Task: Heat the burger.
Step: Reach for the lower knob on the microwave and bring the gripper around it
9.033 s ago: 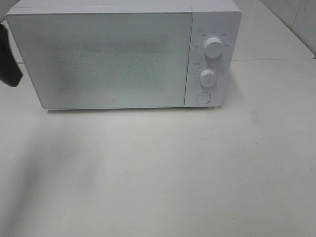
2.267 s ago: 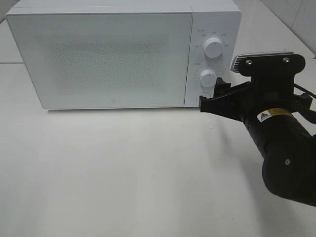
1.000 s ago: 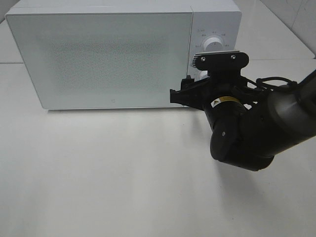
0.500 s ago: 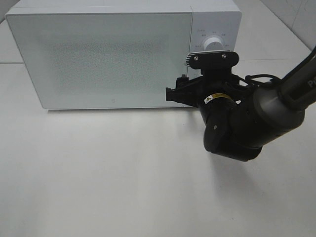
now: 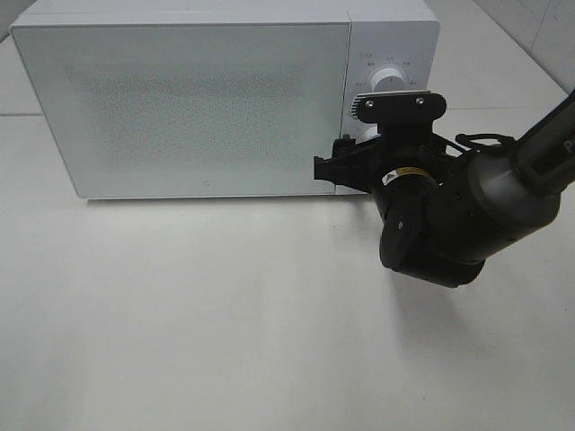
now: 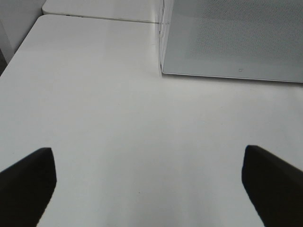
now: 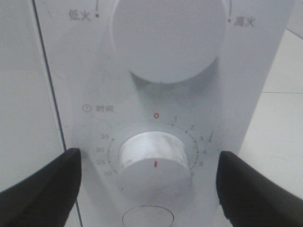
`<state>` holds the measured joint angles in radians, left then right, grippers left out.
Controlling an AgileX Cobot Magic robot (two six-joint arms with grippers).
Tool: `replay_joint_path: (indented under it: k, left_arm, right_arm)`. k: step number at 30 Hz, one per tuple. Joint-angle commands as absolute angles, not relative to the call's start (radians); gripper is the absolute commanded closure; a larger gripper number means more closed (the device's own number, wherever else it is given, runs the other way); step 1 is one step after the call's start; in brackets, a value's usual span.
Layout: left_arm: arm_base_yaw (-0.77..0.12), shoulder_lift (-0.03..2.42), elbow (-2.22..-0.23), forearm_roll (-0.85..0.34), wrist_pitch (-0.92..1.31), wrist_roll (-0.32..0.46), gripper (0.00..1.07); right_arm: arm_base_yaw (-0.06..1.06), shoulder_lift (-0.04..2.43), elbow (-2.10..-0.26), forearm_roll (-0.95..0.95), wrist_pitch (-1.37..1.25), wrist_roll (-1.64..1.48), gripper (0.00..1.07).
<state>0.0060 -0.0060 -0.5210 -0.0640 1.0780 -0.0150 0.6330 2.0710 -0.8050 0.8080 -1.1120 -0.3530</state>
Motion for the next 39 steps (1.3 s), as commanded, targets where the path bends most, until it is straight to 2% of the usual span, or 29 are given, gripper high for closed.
replay_joint_path:
  k: [1,18,23,25,26,28,29,30,31,32,33,34,35,36,39]
  left_arm:
    - [0.01,-0.023,-0.518,-0.072,1.069,-0.018,0.07]
    - [0.01,-0.023,-0.518,-0.072,1.069,-0.018,0.07]
    - [0.01,-0.023,-0.518,-0.072,1.069,-0.018,0.07]
    - [0.01,-0.023,-0.518,-0.072,1.069,-0.018,0.07]
    - [0.01,-0.023,-0.518,-0.072,1.069,-0.018,0.07]
    - [0.01,-0.023,-0.518,-0.072,1.069,-0.018,0.07]
    - [0.01,-0.023,-0.518,-0.072,1.069,-0.018,0.07]
    - [0.01,-0.023,-0.518,-0.072,1.069,-0.018,0.07]
    - [0.01,-0.023,-0.518,-0.072,1.069,-0.018,0.07]
    - [0.01,-0.023,-0.518,-0.072,1.069,-0.018,0.07]
    - [0.01,-0.023,-0.518,-0.072,1.069,-0.018,0.07]
    - [0.01,-0.023,-0.518,-0.072,1.069,-0.018,0.07]
    - [0.01,-0.023,-0.518,-0.072,1.069,-0.018,0.07]
    - [0.01,-0.023,-0.518,-0.072,1.069,-0.018,0.07]
    - [0.01,-0.023,-0.518,-0.072,1.069,-0.018,0.07]
  right_arm:
    - [0.629,2.068,-0.816,0.795,-1.111,-0.336,0.31]
    - [0.605,2.068,-0.824,0.773,-1.12,-0.3,0.31]
    - [0.605,2.068,-0.824,0.773,-1.124,-0.293,0.35]
    - [0.608,2.067,-0.824,0.773,-1.127,-0.293,0.47]
    - [0.608,2.067,-0.824,0.773,-1.127,-0.293,0.47]
    - [0.608,2.064,-0.824,0.771,-1.137,-0.293,0.65]
    - [0.608,2.064,-0.824,0.771,-1.137,-0.293,0.65]
    - [0.608,2.065,-0.824,0.767,-1.144,-0.293,0.78]
    - [0.608,2.065,-0.824,0.767,-1.144,-0.293,0.78]
    - [0.608,2.065,-0.824,0.763,-1.157,-0.293,0.92]
    - [0.608,2.065,-0.824,0.758,-1.16,-0.293,0.98]
    - [0.608,2.065,-0.824,0.758,-1.16,-0.293,0.98]
    - [0.608,2.065,-0.824,0.744,-1.162,-0.293,1.06]
    - [0.608,2.065,-0.824,0.74,-1.162,-0.293,1.07]
    - [0.608,2.065,-0.824,0.738,-1.18,-0.288,1.07]
